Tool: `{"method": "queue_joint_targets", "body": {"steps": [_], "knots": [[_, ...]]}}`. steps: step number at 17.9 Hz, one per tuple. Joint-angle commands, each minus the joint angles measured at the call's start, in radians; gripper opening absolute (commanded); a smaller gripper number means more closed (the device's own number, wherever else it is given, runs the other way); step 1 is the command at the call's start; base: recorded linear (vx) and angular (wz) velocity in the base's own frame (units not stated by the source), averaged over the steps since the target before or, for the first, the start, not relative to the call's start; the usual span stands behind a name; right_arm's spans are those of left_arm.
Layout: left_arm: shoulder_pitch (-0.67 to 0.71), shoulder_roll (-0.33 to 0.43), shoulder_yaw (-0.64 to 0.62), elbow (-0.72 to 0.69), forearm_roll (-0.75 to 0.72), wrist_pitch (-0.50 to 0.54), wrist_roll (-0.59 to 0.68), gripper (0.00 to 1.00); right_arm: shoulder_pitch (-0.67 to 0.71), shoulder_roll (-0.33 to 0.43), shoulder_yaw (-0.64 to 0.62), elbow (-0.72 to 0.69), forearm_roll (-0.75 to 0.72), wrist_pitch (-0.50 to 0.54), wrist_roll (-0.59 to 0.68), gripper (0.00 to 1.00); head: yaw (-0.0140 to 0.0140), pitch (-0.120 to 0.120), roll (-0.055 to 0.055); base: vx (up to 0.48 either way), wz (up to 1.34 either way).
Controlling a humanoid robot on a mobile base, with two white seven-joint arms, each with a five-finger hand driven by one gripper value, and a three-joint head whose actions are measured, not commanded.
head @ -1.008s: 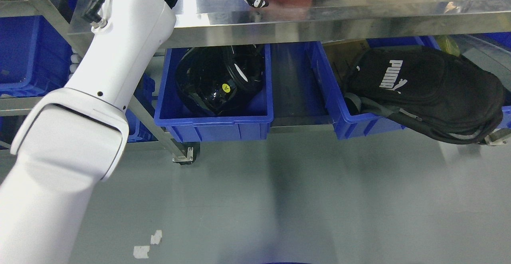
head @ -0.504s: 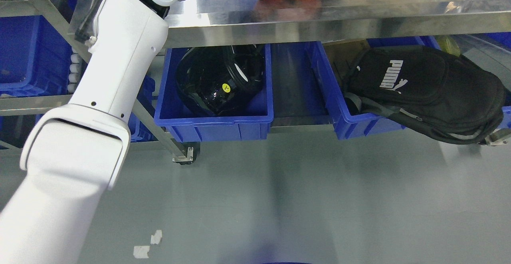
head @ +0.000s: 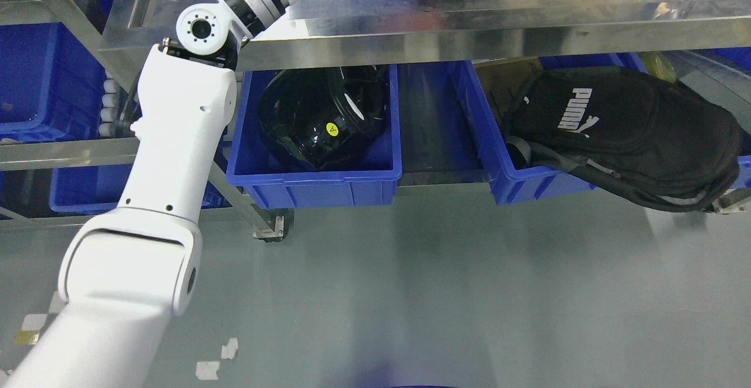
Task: Place storage box into left shelf container
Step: 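Grasp the pink box with the left hand and pull it off the shelf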
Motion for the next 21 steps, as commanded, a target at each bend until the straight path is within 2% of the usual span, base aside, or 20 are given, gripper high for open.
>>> {"method": "queue_joint_targets", "body": {"steps": [1, 3, 5, 8, 12, 21], "knots": [[0.218, 0.017, 0.172, -0.456, 0.327, -0.011, 0.044, 0.0, -0.005, -0.017, 0.0, -0.017, -0.021, 0.005, 0.0, 1.0, 0.0, 0.0, 0.0, 0.0, 0.0], [0.371, 0.017, 0.167, -0.637, 0.333, -0.024, 0.102, 0.0, -0.005, -0.017, 0.0, -0.017, -0.021, 0.005, 0.0, 1.0, 0.0, 0.0, 0.0, 0.0, 0.0], [0.485, 0.017, 0.156, -0.754, 0.333, -0.052, 0.174, 0.0, -0.005, -0.017, 0.0, -0.017, -0.021, 0.003, 0.002, 1.0, 0.0, 0.0, 0.0, 0.005, 0.05], [0.725, 0.017, 0.042, -0.851, 0.33, -0.153, 0.179, 0.0, -0.005, -0.017, 0.0, -0.017, -0.021, 0.005, 0.0, 1.0, 0.0, 0.0, 0.0, 0.042, 0.33], [0.904, 0.017, -0.031, -0.872, 0.329, -0.262, 0.173, 0.0, -0.005, -0.017, 0.0, -0.017, -0.021, 0.005, 0.0, 1.0, 0.0, 0.0, 0.0, 0.101, 0.86], [1.223, 0.017, -0.049, -0.862, 0.329, -0.327, 0.145, 0.01, -0.005, -0.017, 0.0, -0.017, -0.021, 0.003, 0.002, 1.0, 0.0, 0.0, 0.0, 0.177, 1.35]]}}
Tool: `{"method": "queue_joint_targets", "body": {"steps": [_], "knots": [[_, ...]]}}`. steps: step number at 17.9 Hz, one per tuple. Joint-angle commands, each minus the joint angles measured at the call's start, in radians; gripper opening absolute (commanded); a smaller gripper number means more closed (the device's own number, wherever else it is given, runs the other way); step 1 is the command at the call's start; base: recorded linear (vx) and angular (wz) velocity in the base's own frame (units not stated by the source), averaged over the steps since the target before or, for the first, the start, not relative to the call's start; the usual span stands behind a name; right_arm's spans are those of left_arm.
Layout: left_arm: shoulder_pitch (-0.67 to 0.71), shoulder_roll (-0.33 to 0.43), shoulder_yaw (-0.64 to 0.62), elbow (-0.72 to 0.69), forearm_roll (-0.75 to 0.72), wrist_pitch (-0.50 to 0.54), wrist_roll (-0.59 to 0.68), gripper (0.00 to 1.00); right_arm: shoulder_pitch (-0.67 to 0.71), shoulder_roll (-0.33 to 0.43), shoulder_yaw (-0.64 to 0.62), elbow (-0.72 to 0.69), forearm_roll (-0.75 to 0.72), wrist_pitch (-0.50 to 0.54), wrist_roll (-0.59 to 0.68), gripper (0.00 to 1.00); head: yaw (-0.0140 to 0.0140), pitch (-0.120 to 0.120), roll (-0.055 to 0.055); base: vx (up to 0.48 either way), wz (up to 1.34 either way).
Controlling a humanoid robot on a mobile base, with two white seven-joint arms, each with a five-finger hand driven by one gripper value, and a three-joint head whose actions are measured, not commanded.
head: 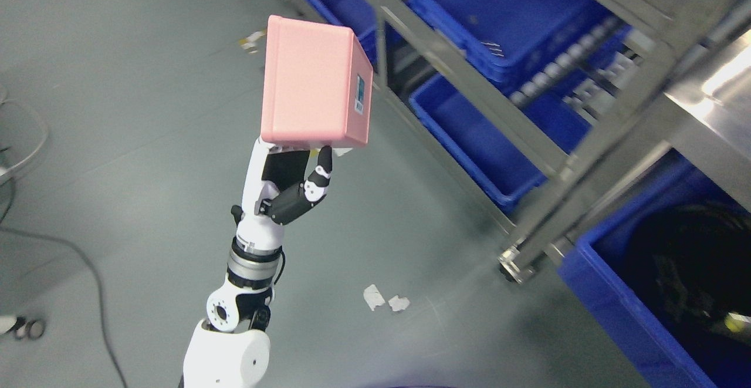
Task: Place storage box into left shelf container
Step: 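Hold the pink box in the left hand while turning to the other rack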
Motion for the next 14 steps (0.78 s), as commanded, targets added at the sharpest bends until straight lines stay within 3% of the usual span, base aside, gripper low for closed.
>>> {"method": "queue_joint_targets", "body": {"steps": [1, 9, 14], "knots": [[0.221, 0.018, -0.039, -0.114, 0.003, -0.015, -0.001, 0.01, -0.004, -0.017, 0.0, -0.017, -0.021, -0.002, 0.0, 1.0, 0.0, 0.0, 0.0, 0.236, 1.43], [0.305, 0.041, -0.039, -0.091, 0.011, -0.043, 0.001, 0.01, -0.004, -0.017, 0.0, -0.017, -0.021, -0.004, -0.001, 1.0, 0.0, 0.0, 0.0, 0.291, 1.05], [0.324, 0.047, -0.044, -0.085, 0.033, -0.046, -0.001, 0.01, -0.004, -0.017, 0.0, -0.017, -0.021, -0.004, -0.001, 1.0, 0.0, 0.0, 0.0, 0.451, 0.47]]}}
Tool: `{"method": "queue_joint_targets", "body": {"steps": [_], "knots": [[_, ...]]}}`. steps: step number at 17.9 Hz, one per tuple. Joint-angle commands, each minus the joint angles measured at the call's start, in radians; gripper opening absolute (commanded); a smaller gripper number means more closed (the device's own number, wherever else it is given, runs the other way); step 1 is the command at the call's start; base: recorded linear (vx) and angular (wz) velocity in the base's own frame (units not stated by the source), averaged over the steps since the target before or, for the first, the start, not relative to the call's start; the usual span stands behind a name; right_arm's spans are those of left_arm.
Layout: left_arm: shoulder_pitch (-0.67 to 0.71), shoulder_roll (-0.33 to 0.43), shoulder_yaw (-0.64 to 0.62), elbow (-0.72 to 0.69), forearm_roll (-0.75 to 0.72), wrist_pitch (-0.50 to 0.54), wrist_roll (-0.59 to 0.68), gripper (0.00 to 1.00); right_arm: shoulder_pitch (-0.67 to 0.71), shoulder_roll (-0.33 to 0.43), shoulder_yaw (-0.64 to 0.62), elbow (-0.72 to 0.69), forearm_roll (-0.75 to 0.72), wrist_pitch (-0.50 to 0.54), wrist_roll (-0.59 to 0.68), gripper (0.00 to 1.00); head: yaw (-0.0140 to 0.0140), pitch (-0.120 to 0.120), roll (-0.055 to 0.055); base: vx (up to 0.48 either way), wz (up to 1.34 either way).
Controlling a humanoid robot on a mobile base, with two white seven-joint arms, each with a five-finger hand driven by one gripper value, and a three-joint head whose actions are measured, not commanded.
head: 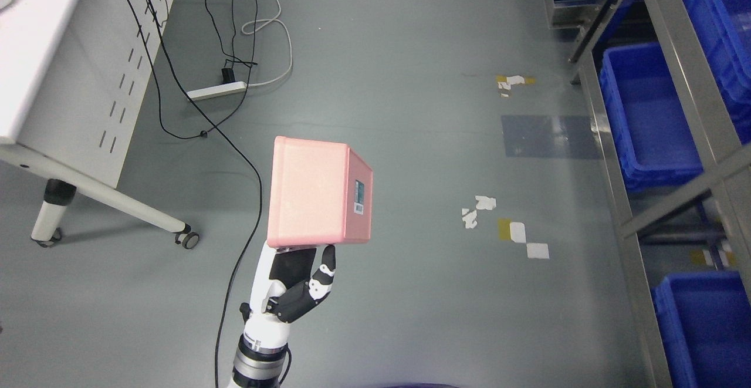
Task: Place storage box into left shelf container
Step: 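Hold the pink box in the left hand while turning to the other rack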
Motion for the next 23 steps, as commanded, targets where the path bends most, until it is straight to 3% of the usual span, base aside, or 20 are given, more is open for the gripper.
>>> {"method": "queue_joint_targets", "body": {"steps": [1, 15, 23], "knots": [[0.043, 0.026, -0.015, -0.013, 0.016, -0.001, 0.0, 0.01, -0.005, -0.017, 0.0, -0.017, -0.021, 0.0, 0.0, 1.0, 0.0, 0.0, 0.0, 0.606, 0.18], [0.052, 0.032, -0.019, 0.018, 0.016, -0.001, -0.009, 0.02, -0.005, -0.017, 0.0, -0.017, -0.021, 0.0, 0.0, 1.0, 0.0, 0.0, 0.0, 0.525, -0.01], [0.078, 0.042, -0.052, 0.102, 0.016, -0.001, -0.063, 0.02, -0.005, -0.017, 0.0, -0.017, -0.021, 0.0, -0.002, 1.0, 0.0, 0.0, 0.0, 0.501, -0.61]]}}
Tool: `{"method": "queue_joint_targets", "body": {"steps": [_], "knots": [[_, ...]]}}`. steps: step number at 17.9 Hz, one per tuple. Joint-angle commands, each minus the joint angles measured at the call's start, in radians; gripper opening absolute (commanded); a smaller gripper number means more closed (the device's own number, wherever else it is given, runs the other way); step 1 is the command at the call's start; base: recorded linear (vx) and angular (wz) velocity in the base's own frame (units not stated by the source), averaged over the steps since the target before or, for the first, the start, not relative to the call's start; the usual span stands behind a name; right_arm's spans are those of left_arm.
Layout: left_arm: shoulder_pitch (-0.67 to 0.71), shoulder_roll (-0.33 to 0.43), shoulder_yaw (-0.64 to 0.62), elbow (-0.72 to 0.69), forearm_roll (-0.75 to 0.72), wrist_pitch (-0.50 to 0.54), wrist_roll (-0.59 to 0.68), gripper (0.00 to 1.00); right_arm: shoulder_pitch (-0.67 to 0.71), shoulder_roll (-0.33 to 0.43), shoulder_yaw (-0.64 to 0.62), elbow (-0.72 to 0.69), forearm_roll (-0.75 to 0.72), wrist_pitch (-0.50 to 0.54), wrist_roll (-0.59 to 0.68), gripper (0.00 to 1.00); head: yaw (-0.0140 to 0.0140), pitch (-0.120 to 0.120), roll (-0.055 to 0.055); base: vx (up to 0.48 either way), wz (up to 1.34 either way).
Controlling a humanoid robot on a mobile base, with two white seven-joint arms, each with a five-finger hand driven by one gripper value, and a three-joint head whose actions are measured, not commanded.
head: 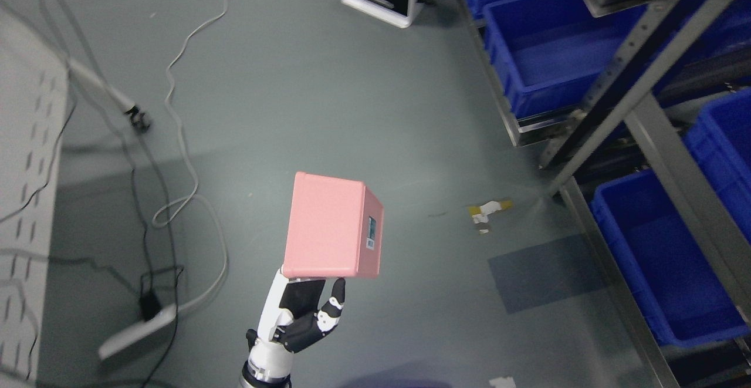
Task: Place storage box into left shelf container
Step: 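Hold the pink box in the left hand while turning to the other rack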
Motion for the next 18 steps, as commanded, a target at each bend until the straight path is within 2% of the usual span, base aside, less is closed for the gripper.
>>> {"method": "queue_joint_targets", "body": {"steps": [1, 5, 11, 13, 15, 18], "knots": [[0.018, 0.012, -0.029, 0.078, 0.0, 0.0, -0.005, 0.02, -0.004, -0.018, 0.0, -0.017, -0.021, 0.004, 0.001, 1.0, 0.0, 0.0, 0.0, 0.535, -1.09], [0.044, 0.023, -0.074, 0.106, -0.003, 0.0, -0.007, 0.02, -0.004, -0.018, 0.0, -0.017, -0.021, 0.004, 0.0, 1.0, 0.0, 0.0, 0.0, 0.407, -1.32], [0.047, 0.024, -0.055, 0.137, -0.007, 0.0, -0.025, 0.03, -0.004, -0.018, 0.0, -0.017, -0.021, 0.004, 0.0, 1.0, 0.0, 0.0, 0.0, 0.259, -1.31], [0.039, 0.018, -0.01, 0.137, -0.006, 0.0, -0.024, 0.03, -0.004, -0.018, 0.0, -0.017, -0.021, 0.002, 0.001, 1.0, 0.0, 0.0, 0.0, 0.181, -0.98], [0.0, 0.014, 0.09, 0.137, -0.007, 0.009, -0.022, 0.03, -0.004, -0.018, 0.0, -0.017, -0.021, 0.004, 0.001, 1.0, 0.0, 0.0, 0.0, 0.119, -0.77], [-0.094, 0.015, 0.214, 0.161, -0.007, 0.139, -0.021, 0.03, -0.004, -0.018, 0.0, -0.017, -0.021, 0.004, 0.001, 1.0, 0.0, 0.0, 0.0, 0.097, -0.71]]}}
